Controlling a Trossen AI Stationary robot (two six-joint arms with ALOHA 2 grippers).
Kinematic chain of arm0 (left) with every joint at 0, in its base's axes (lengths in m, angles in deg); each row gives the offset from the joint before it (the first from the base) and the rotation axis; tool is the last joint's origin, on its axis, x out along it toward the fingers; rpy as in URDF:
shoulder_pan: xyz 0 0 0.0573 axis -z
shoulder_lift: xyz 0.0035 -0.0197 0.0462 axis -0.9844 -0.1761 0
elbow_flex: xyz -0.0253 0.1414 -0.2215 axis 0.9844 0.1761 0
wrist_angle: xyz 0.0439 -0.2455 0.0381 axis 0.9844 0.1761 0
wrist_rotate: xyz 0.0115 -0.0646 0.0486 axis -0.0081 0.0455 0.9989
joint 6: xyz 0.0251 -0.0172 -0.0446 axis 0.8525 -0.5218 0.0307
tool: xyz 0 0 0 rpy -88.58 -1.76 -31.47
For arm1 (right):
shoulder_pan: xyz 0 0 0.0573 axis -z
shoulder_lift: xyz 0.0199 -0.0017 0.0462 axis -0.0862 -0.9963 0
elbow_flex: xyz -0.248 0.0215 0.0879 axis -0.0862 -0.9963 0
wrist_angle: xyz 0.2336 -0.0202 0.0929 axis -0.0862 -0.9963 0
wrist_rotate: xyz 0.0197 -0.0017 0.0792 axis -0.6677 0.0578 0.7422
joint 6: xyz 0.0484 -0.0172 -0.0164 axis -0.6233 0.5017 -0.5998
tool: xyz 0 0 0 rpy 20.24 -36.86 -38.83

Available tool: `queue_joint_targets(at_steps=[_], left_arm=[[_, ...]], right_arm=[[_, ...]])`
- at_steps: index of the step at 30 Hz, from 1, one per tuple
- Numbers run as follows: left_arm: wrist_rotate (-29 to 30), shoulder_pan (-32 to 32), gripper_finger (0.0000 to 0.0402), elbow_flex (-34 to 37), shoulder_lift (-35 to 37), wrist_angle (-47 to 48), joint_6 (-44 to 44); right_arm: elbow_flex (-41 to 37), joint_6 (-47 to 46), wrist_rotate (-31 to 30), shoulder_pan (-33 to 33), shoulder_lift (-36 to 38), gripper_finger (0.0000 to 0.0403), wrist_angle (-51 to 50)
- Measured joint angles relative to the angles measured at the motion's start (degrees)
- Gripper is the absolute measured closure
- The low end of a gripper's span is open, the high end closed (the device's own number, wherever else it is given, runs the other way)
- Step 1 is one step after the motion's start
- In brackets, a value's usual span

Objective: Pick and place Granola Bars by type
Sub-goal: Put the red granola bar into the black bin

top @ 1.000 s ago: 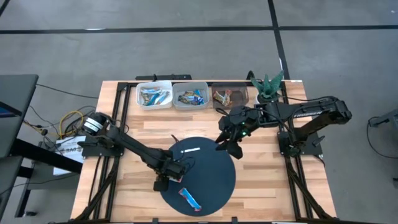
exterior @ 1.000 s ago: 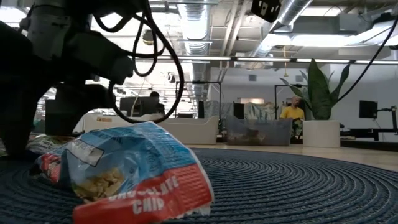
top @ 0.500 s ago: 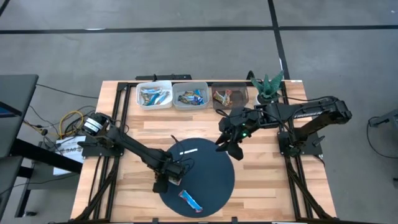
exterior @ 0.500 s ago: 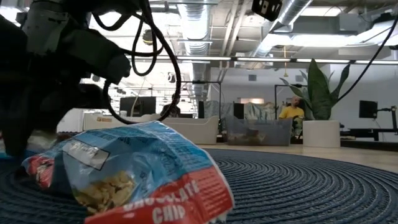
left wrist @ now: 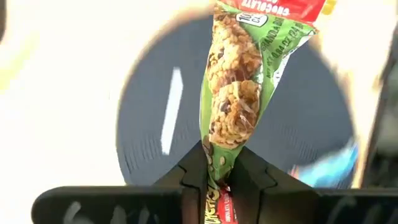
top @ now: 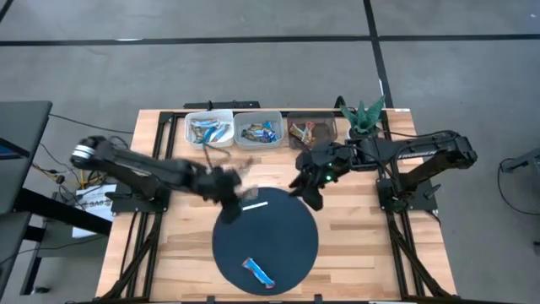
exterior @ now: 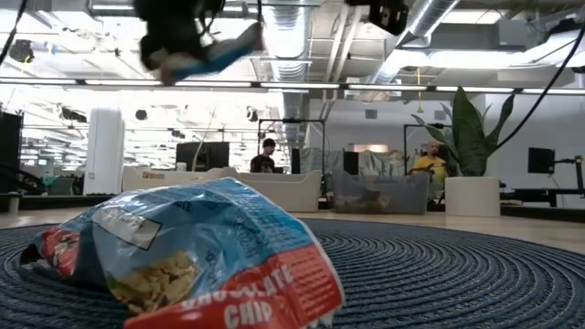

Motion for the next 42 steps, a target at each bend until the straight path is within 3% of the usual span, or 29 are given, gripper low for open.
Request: queue_joint_targets(at_steps=[6,12,19,27,42], left_arm=[[6.26,-7.82,0.0361,-0.04,8.07,-12.57,-3.3],[3.44,-12.19,0.0359,-0.09,8.71,-23.8,-3.59],[2.2,-12.46,0.0361,-0.17,7.12,-32.55,-4.12],[1.51,-12.46,0.0359,-0.1,5.46,-35.93,-4.92],[-2.73,-13.51,0.0358,-0.07,3.28,-42.77,-6.29]], right_arm=[[0.0,-4.69,-1.37,3.82,0.0,0.0257,9.21],[0.0,-8.94,-2.25,8.27,-0.07,0.0247,18.7],[-0.01,-10.68,-2.33,12.12,-0.11,0.0213,21.39],[0.0,-9.34,-3.65,12.2,-0.13,0.0183,27.52],[-0.12,-9.16,-3.38,11.53,-2.7,0.0193,29.29]])
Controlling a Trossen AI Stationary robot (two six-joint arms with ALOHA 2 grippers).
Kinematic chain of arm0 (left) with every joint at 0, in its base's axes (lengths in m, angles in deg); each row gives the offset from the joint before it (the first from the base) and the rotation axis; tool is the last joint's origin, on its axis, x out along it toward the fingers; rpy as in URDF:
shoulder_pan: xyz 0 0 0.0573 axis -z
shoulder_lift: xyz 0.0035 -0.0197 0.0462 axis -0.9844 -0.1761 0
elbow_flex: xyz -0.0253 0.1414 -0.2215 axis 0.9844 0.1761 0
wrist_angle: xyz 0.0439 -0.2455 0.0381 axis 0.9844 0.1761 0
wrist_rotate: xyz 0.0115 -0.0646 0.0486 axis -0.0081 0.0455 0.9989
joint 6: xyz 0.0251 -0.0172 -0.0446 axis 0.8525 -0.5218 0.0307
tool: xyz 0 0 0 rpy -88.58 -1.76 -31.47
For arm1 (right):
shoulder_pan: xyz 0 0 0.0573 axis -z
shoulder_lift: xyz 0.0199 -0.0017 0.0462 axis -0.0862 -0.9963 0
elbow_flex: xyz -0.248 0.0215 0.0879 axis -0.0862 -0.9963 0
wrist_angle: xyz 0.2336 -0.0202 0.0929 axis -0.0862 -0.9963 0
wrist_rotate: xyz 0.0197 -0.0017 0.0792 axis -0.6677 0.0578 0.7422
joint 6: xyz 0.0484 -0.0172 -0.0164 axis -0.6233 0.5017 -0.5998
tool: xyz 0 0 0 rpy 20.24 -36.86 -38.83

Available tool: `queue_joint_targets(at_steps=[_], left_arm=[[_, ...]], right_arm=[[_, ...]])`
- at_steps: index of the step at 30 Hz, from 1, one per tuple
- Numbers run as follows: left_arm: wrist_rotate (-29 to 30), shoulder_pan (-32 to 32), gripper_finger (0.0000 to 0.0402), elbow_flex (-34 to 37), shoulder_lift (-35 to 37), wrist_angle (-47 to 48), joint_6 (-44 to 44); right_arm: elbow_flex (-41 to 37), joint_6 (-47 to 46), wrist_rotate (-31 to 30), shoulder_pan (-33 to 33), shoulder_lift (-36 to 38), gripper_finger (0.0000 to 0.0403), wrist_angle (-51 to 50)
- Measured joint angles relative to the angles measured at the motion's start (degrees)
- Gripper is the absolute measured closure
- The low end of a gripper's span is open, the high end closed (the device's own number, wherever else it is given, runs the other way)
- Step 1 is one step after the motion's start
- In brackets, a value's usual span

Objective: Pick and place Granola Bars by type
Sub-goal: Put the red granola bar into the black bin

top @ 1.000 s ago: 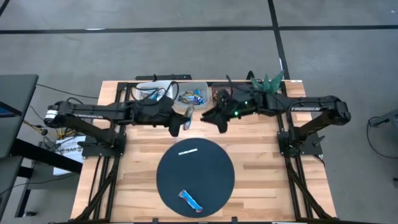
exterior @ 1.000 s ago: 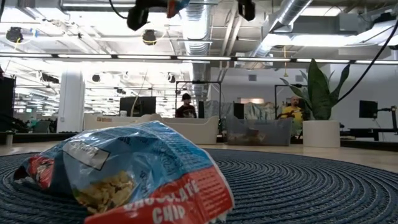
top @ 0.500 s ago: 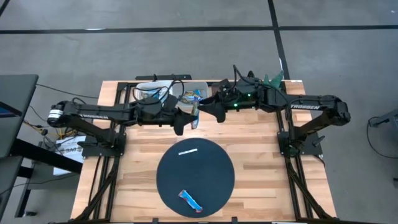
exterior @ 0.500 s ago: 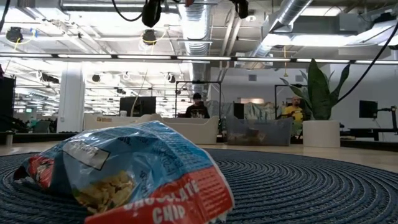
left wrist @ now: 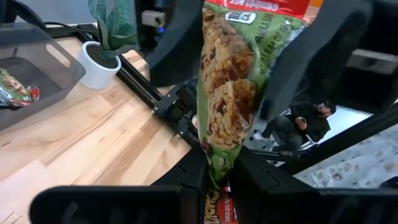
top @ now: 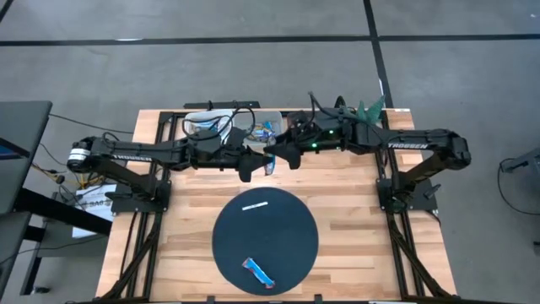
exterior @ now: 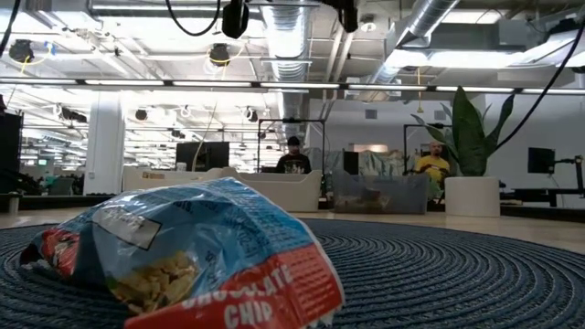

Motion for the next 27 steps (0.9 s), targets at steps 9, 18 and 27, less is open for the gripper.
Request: queue_joint_targets(at_steps=[9,18,27], left_arm=[[0.44,-0.03,0.0358,0.0,-0.04,0.07,1.31],[0.44,-0.02,0.0355,0.0,-0.02,-0.03,2.71],[-1.8,-2.15,0.025,0.0,-0.02,0.71,2.31]], right_arm=[[0.12,1.16,0.51,-0.09,-0.23,0.0311,0.54],[0.12,1.99,1.41,0.13,-0.23,0.0366,1.13],[0.12,2.01,1.59,1.28,-0.21,0.0369,1.26]])
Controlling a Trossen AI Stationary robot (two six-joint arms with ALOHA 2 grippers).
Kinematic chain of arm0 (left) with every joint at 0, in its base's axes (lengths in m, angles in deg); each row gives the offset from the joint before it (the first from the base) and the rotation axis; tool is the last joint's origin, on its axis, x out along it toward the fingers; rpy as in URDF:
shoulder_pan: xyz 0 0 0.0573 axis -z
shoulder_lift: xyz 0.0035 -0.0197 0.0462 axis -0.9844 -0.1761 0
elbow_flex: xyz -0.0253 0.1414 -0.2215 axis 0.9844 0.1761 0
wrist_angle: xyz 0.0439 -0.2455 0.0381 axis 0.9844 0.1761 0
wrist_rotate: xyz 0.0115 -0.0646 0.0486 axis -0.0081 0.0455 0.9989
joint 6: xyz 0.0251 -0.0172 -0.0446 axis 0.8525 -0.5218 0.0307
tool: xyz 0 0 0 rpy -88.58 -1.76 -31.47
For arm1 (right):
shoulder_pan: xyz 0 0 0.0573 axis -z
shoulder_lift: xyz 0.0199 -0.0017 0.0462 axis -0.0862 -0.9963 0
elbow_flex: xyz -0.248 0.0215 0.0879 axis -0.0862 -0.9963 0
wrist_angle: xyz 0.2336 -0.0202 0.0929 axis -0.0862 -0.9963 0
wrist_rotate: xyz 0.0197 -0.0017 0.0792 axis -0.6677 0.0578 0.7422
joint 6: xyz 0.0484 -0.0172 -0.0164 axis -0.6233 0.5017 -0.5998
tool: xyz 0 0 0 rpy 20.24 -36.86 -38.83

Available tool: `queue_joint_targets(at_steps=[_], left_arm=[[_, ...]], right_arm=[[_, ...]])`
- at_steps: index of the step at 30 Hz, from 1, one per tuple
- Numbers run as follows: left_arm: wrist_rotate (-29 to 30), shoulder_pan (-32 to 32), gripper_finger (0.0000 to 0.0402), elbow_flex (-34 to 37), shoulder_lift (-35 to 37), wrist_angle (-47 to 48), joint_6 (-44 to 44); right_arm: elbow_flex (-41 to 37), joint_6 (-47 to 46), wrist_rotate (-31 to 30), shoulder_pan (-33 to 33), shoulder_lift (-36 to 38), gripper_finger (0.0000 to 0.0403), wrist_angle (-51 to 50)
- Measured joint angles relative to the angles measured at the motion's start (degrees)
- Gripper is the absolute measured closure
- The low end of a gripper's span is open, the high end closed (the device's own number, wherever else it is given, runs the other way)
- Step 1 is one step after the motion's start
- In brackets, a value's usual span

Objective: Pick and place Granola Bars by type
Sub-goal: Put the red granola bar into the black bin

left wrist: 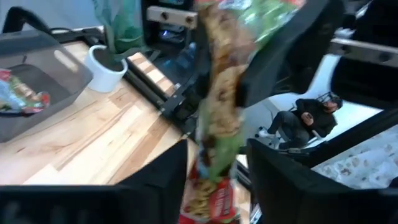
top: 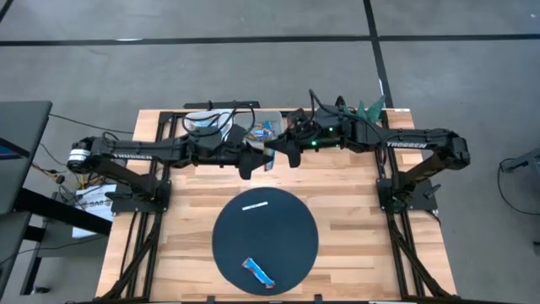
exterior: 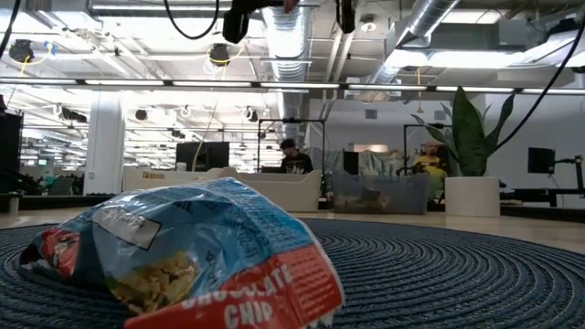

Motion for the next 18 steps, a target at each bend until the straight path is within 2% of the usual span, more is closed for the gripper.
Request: queue_joint_targets(at_steps=[4,7,12,18], left_arm=[[-1.41,-1.62,0.0199,0.0,0.11,3.04,1.33],[-0.74,-2.56,0.018,0.0,0.15,6.0,1.91],[-1.57,-2.98,0.0179,0.0,0.17,11.93,3.31],[-6.13,-1.76,0.0197,0.0,0.17,15.06,3.75]], right_arm=[[0.0,0.04,0.03,0.82,0.01,0.0373,-0.97],[0.0,0.05,-0.04,1.93,0.02,0.0369,-4.54],[0.0,1.47,-1.88,5.57,0.02,0.0373,-12.27],[-0.02,5.06,-5.86,13.68,0.02,0.0369,-24.87]])
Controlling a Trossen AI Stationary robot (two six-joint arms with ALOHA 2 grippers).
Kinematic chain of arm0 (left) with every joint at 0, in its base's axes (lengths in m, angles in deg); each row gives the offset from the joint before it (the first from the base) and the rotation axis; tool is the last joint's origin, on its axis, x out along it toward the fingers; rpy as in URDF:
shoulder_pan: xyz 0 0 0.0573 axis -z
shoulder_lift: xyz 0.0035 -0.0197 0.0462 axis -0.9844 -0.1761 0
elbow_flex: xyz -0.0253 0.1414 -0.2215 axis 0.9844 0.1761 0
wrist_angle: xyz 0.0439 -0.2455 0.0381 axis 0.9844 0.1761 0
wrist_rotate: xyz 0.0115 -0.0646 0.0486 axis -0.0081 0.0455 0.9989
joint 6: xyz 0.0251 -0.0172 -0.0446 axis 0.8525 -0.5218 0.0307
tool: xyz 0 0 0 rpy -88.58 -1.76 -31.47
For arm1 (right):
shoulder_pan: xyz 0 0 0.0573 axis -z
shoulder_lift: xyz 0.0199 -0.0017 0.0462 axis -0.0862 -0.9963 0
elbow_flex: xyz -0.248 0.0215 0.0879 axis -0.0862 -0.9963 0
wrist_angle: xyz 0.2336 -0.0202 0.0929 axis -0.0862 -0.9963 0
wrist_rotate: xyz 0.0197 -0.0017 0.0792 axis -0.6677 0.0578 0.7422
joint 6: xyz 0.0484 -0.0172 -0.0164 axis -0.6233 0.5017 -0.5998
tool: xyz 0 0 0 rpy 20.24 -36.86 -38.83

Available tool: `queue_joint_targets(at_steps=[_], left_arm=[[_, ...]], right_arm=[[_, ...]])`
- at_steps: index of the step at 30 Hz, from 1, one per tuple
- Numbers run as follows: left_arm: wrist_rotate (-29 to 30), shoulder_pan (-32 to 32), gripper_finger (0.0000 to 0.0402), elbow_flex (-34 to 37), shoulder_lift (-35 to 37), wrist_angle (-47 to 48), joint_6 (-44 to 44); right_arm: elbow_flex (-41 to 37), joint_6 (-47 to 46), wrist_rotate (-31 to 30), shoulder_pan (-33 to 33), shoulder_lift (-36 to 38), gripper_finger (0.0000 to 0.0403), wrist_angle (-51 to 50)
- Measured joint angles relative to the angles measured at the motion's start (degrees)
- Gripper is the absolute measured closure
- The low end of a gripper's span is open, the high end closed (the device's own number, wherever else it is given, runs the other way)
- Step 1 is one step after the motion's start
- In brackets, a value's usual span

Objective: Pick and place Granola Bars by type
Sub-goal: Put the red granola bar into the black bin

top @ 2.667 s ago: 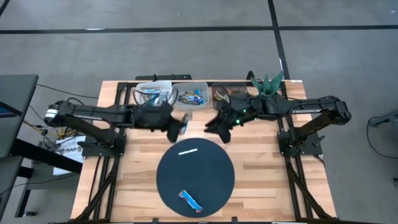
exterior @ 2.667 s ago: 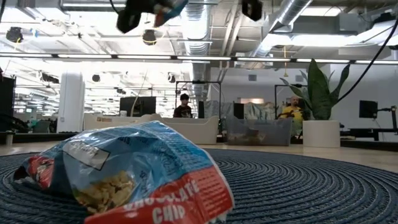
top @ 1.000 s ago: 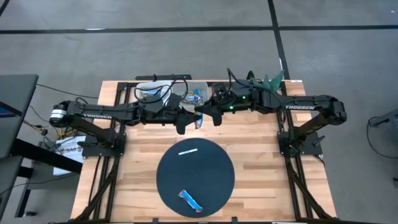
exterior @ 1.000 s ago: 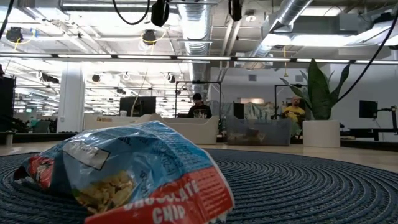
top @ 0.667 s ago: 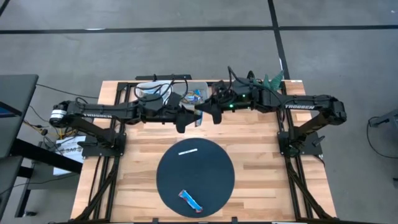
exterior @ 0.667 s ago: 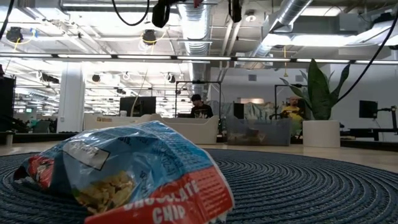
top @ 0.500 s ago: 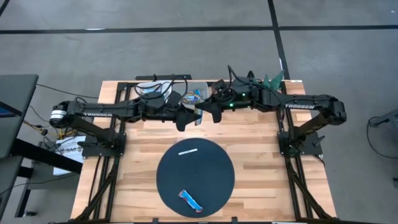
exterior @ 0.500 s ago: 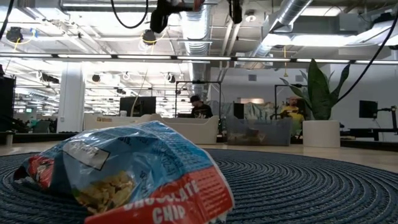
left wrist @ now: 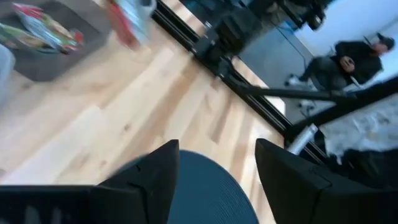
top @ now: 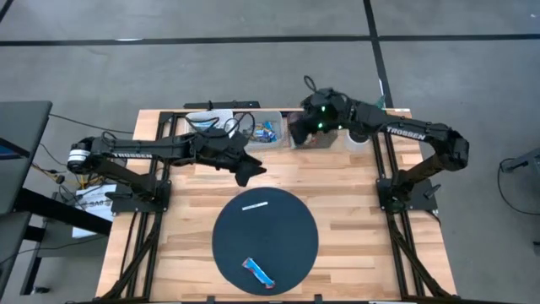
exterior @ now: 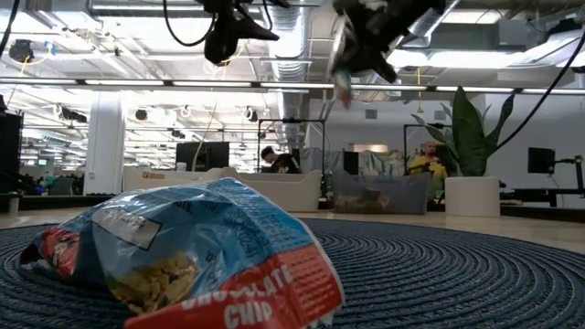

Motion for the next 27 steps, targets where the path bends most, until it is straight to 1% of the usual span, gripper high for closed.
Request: queue_joint_targets(at_steps=[4,8,12,15,18,22,27], left_arm=[[-1.7,1.16,0.0208,0.0,0.0,-0.04,-0.01],[-2.2,2.21,0.0216,0.0,0.0,-0.09,-0.09],[-2.27,2.87,0.0222,0.0,0.0,-0.17,-0.43],[-3.66,2.98,0.0223,0.0,0.0,-0.2,-0.55],[-4.82,2.97,0.0223,0.0,0.0,-0.2,-0.54],[-6.34,2.97,0.0223,0.0,0.0,-0.21,0.4],[-10.01,2.95,0.0223,0.0,0.0,-0.22,2.29]], right_arm=[[0.0,2.31,-2.07,6.73,0.0,0.0356,-5.27],[0.0,3.48,-2.3,13.28,0.0,0.0353,-6.43],[0.0,3.46,-2.28,17.34,0.0,0.0355,-6.59],[0.01,3.08,-1.04,18.21,0.0,0.0351,-6.59],[0.0,3.03,0.35,18.31,0.0,0.0336,-6.59],[0.0,3.03,0.34,18.33,0.0,0.0301,-6.56],[0.0,2.83,0.34,18.35,0.0,0.0253,-6.57]])
